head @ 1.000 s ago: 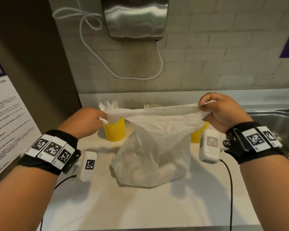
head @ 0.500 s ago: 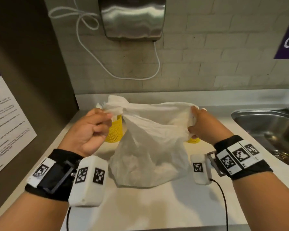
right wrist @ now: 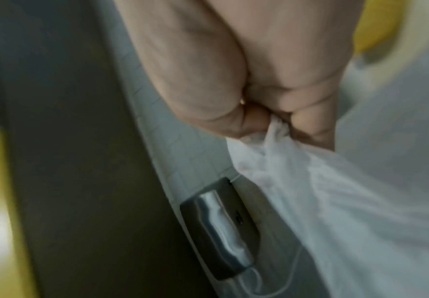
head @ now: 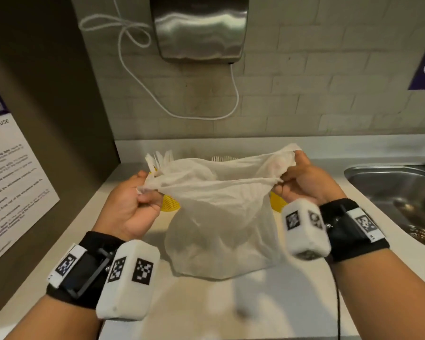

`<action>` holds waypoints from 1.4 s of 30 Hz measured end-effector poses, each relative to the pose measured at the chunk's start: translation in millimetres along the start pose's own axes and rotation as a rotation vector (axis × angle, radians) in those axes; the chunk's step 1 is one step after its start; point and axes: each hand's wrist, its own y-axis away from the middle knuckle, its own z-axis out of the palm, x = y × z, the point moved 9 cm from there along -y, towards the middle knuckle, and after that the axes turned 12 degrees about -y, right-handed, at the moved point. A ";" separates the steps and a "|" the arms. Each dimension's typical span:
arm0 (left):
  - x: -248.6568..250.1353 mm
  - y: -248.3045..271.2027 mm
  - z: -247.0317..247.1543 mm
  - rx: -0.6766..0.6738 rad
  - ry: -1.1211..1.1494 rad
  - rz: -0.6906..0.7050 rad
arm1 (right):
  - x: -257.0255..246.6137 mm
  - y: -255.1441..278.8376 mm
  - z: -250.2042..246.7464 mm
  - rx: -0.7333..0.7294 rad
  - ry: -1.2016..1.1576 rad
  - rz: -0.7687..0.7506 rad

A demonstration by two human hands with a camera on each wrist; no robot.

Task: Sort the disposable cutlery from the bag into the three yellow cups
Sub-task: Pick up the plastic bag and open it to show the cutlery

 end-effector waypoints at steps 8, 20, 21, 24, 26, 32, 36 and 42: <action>-53.1 19.0 -6.0 -0.348 -1.227 -0.251 | 9.4 10.4 -16.0 -0.045 -0.118 0.197; -28.4 -14.1 -44.7 -0.022 -0.206 -0.185 | 1.6 15.8 -69.3 0.229 0.831 0.024; -31.7 -11.3 -43.2 -0.086 -0.221 -0.196 | 3.1 15.7 -74.3 0.264 0.666 0.036; -42.9 4.4 -43.2 -0.177 -0.440 -0.212 | 15.9 14.6 -81.2 0.264 0.003 0.119; -46.4 3.4 -61.0 -0.074 -0.796 -0.161 | 26.4 13.9 -83.0 0.270 -0.256 0.187; -33.6 -12.6 -107.9 0.247 -1.029 -0.070 | 54.6 21.8 -61.7 0.086 -0.006 0.370; -51.2 -9.2 -123.1 0.365 -0.461 -0.341 | 59.8 21.7 -80.5 0.101 0.202 0.354; -73.4 2.4 -76.5 0.167 -0.434 -0.364 | 38.1 8.1 -81.0 0.127 1.501 0.027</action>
